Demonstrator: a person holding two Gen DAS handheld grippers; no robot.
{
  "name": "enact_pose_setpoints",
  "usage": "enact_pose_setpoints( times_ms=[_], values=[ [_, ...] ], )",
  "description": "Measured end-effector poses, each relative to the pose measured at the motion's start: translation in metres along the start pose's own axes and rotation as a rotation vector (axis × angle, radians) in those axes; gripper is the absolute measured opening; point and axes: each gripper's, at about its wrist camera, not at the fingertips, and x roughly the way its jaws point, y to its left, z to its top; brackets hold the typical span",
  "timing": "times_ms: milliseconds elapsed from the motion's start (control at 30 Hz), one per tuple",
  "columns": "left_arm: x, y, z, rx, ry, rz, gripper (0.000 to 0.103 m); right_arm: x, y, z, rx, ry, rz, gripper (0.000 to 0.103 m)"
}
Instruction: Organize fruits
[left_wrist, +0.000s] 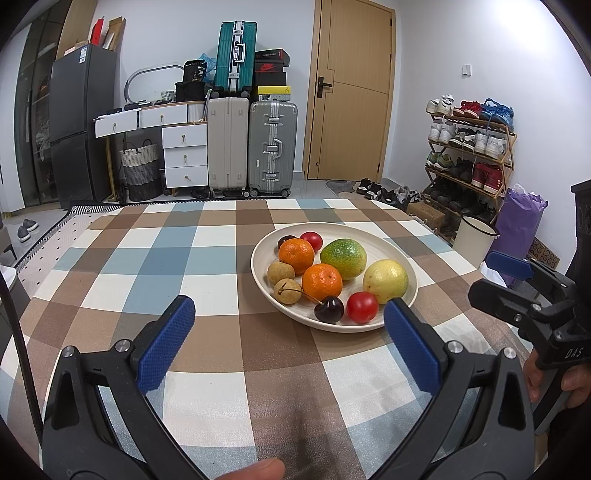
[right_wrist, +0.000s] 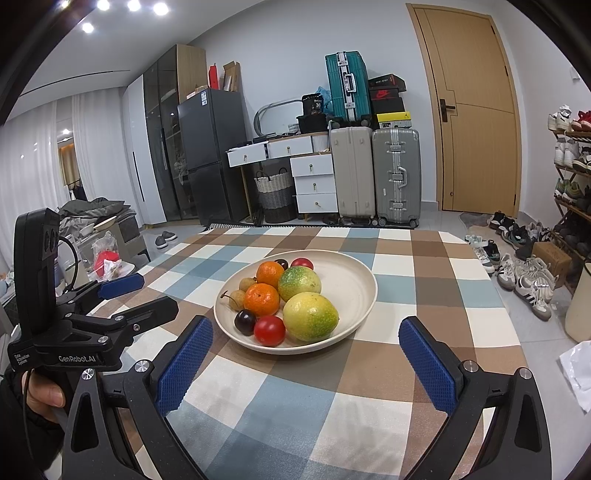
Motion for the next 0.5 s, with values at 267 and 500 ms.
enact_pose_setpoints(
  times_ms=[267,500],
  values=[
    [-0.0008,0.0004,0.0002,0.001,-0.003,-0.004,0.102,0.0007,0.0005,-0.0006,-0.002,0.001,0.003,0.102],
    [-0.0035,0.0007,0.0028,-0.005,-0.007,-0.008,0.102,0.0034,0.0037,-0.0015,-0.009,0.007,0.012,0.102]
  ],
)
